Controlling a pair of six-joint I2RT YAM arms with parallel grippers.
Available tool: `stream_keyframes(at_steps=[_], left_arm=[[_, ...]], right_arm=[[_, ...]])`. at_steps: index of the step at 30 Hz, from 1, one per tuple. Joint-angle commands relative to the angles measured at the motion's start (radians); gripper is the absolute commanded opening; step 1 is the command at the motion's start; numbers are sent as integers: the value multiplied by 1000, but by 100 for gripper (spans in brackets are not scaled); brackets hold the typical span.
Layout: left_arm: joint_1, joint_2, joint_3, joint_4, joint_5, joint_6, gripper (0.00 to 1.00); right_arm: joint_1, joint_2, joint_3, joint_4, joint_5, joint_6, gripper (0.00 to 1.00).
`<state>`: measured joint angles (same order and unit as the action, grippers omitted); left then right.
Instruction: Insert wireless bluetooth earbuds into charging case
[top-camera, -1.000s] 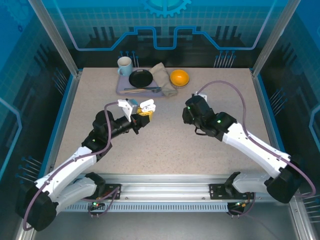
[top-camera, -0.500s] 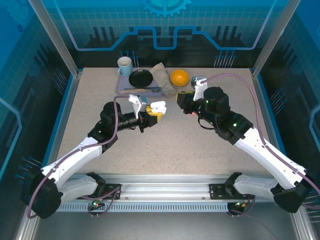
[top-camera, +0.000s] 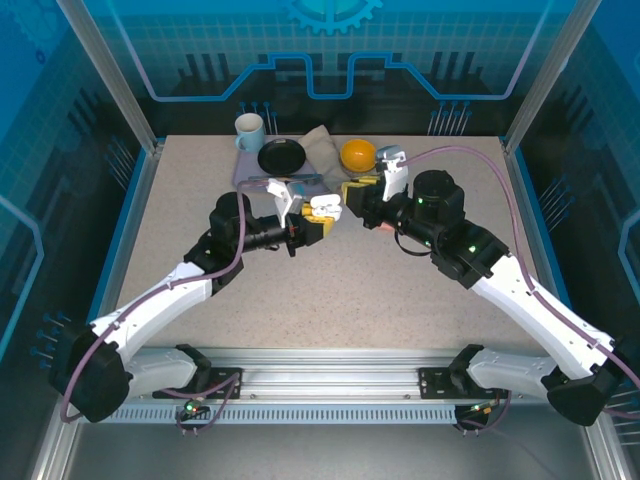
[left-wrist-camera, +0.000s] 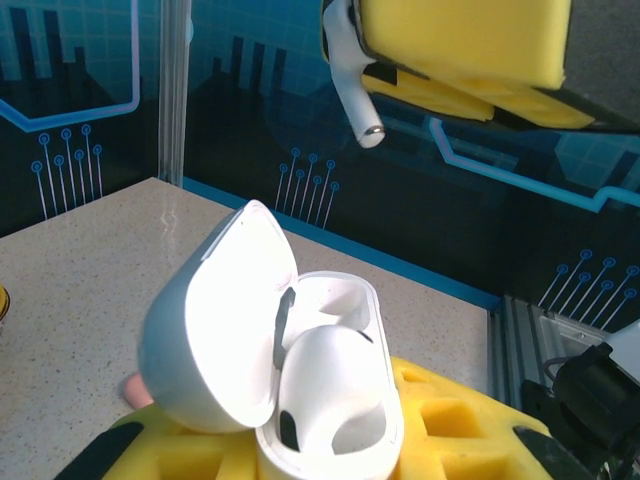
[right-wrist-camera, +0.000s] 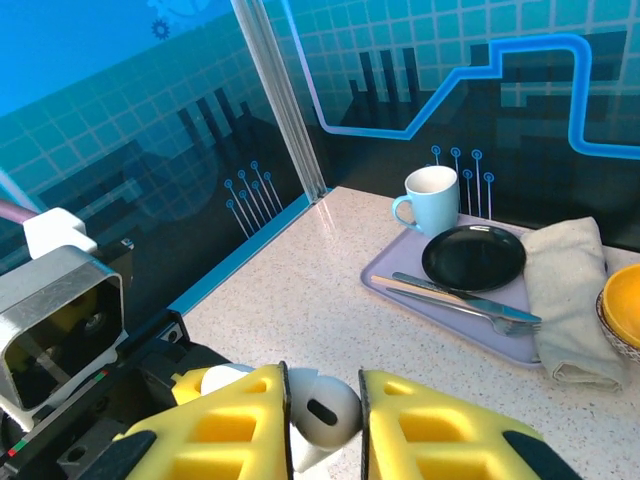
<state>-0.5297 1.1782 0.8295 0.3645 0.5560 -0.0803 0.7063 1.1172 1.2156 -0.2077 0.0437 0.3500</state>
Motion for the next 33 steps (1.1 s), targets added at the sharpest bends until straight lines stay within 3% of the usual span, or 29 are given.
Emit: stream_keyframes(at_steps=[1, 16, 33], left_arm=[[-9, 5, 38, 36, 22, -8, 0], [-11, 7, 53, 34, 19, -9, 0], [-13, 15, 58, -27, 55, 35, 0]], right_arm=[[3, -7, 21, 36, -20, -12, 21], [22, -3, -17, 24, -16, -18, 19], [92, -25, -5, -69, 115, -209, 11]])
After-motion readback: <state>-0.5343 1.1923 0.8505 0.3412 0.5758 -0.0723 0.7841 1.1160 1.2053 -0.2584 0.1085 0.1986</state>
